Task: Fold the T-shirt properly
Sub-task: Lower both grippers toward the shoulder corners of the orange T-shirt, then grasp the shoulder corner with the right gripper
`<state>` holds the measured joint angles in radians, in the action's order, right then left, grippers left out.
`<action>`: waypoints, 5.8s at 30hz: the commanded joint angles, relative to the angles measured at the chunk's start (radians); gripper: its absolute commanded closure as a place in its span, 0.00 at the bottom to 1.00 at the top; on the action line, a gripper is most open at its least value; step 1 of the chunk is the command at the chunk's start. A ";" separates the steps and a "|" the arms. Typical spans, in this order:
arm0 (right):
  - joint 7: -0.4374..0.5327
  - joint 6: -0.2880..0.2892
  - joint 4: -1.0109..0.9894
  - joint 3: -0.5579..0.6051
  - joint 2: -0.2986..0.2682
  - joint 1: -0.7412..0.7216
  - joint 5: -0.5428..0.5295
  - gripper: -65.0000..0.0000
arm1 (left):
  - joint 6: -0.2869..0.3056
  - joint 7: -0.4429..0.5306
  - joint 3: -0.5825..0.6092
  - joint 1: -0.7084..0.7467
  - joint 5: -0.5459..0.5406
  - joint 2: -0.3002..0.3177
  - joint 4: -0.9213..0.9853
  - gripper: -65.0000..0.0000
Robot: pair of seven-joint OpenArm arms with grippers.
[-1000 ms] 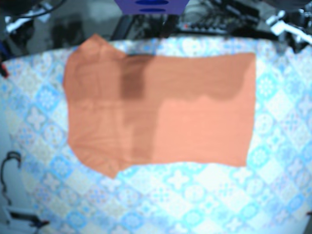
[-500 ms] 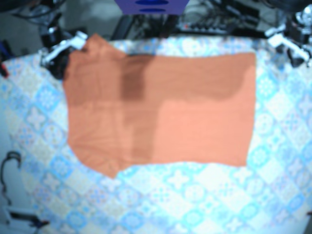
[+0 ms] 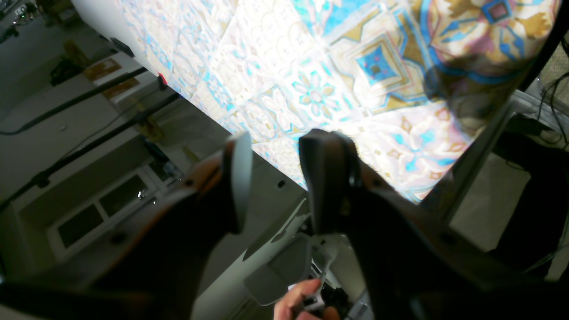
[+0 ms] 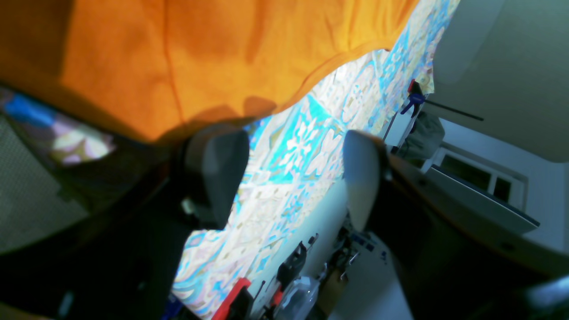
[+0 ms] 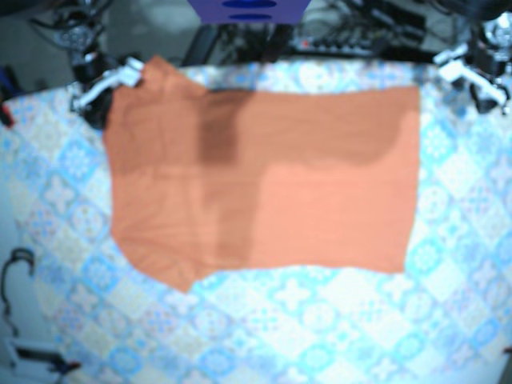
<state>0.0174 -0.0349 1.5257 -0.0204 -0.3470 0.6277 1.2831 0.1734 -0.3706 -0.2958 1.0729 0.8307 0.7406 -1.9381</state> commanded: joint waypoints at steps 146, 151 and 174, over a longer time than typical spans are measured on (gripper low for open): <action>-0.124 -0.021 -0.030 0.135 -0.022 0.057 0.007 0.43 | -0.015 -0.012 0.013 0.003 0.002 0.009 -0.005 0.65; -0.124 -0.021 -0.021 0.136 -0.021 0.057 0.007 0.43 | -0.015 -0.012 0.013 0.003 0.002 0.009 -0.005 0.65; -0.124 -0.020 -0.020 0.164 -0.021 0.051 0.007 1.00 | -0.015 -0.012 0.014 0.002 0.002 0.007 -0.004 0.65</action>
<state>-0.1024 -0.0380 1.4975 0.1478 -0.3553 0.6735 1.2869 0.1734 -0.3744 -0.2714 1.0664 0.8303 0.7368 -1.9343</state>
